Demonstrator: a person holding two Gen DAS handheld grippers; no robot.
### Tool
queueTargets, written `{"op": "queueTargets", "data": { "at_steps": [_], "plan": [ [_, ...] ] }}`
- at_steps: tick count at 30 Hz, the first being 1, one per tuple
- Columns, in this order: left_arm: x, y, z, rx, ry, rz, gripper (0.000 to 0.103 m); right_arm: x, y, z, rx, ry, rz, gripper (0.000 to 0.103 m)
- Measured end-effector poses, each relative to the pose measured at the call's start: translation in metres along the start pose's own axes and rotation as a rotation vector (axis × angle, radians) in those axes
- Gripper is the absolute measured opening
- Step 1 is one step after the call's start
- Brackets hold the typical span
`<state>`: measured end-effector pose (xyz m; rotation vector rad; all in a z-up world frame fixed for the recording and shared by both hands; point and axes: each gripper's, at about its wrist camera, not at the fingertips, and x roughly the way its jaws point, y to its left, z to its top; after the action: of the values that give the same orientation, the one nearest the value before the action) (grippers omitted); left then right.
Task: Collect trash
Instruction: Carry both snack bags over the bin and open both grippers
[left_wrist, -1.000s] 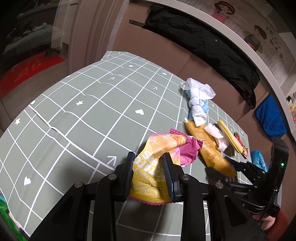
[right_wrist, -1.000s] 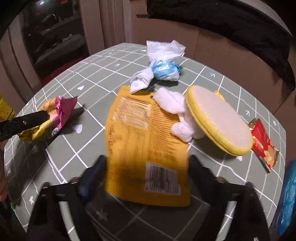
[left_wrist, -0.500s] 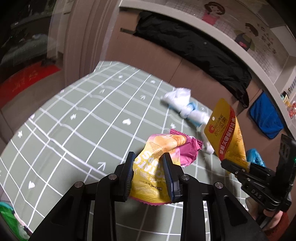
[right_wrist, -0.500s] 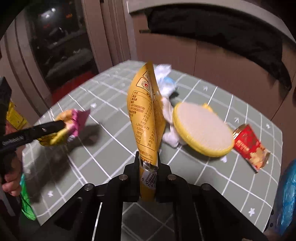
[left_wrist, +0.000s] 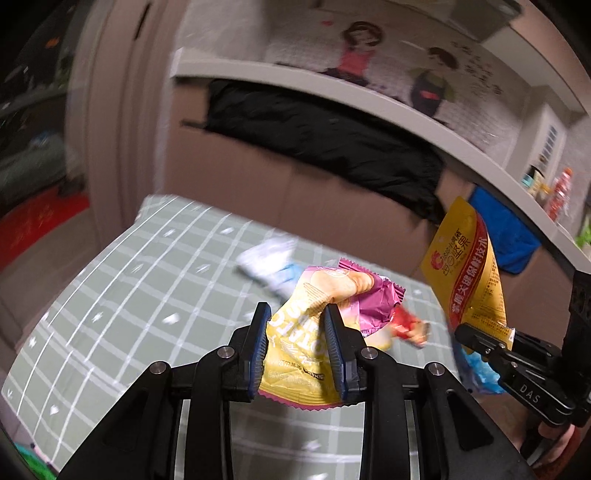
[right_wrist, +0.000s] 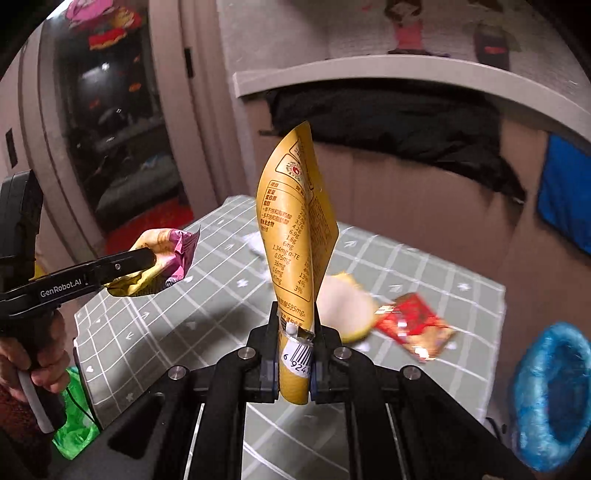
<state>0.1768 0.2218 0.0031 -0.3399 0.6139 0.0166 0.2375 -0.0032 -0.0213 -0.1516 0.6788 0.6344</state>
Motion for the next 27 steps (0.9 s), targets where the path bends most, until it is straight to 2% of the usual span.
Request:
{"op": "queueTargets", "data": {
  "at_steps": [6, 9, 15, 21, 27],
  "plan": [
    [0.019, -0.100, 0.008, 0.129, -0.022, -0.112, 0.030, -0.049, -0.053, -0.010, 0.047, -0.064, -0.115, 0.009],
    [0.032, -0.159, 0.007, 0.199, -0.038, -0.180, 0.030, -0.078, -0.095, -0.020, 0.094, -0.093, -0.182, 0.009],
    [0.064, -0.248, -0.006, 0.266, -0.024, -0.272, 0.030, -0.131, -0.172, -0.043, 0.189, -0.138, -0.308, 0.009],
    [0.103, -0.310, -0.022, 0.306, 0.035, -0.304, 0.030, -0.164, -0.238, -0.066, 0.274, -0.129, -0.418, 0.009],
    [0.129, -0.346, -0.029, 0.335, 0.060, -0.310, 0.030, -0.167, -0.278, -0.086, 0.337, -0.097, -0.448, 0.009]
  ]
}}
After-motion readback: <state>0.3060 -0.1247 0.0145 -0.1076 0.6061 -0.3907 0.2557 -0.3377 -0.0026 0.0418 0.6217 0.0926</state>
